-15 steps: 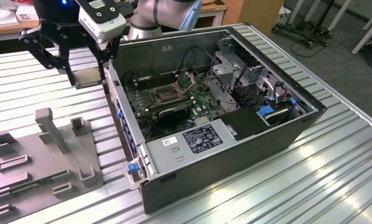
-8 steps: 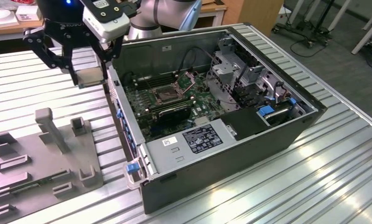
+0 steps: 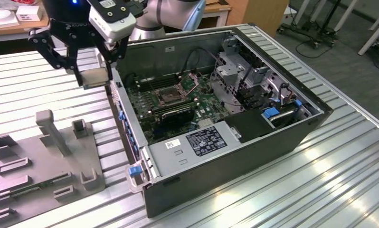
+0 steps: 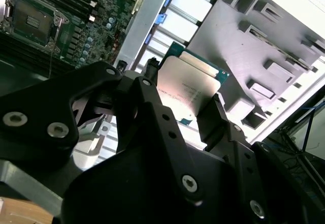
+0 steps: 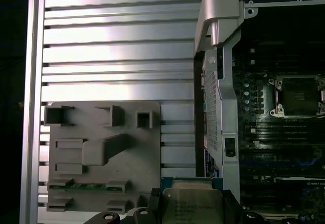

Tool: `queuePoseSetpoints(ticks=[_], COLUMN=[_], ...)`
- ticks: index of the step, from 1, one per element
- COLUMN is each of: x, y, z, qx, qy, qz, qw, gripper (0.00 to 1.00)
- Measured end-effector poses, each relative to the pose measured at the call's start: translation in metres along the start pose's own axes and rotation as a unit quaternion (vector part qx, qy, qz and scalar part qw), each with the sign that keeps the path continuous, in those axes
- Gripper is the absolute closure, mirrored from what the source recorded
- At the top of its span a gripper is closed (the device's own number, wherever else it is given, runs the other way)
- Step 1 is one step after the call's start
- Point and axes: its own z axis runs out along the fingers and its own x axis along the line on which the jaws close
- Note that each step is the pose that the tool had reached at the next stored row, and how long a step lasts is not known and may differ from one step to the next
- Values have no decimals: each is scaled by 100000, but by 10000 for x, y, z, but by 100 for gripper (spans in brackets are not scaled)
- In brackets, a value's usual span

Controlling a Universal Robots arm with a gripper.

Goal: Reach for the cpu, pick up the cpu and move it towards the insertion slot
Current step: 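Pick up the cpu and move it towards the insertion slot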

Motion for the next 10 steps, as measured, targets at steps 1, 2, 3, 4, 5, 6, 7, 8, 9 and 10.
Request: queuePoseSetpoints(ticks=[1,2,3,4,5,6,7,8,9,10], x=[-6,-13,-21,-29,-37,-44,-51,-58,-64,-71], y=[0,0,0,0,1,1,1,1,1,1], z=[0,0,0,0,0,0,0,0,0,0], qx=[-4,0,-1,0,-1,0,0,-2,-3,1], qy=[-3,2,1,0,1,1,1,0,-1,0], qz=[1,0,0,1,-1,3,3,3,0,-2], qw=[100000,100000,100000,100000,100000,100000,100000,100000,100000,100000], gripper=[45,45,45,45,45,45,45,45,45,45])
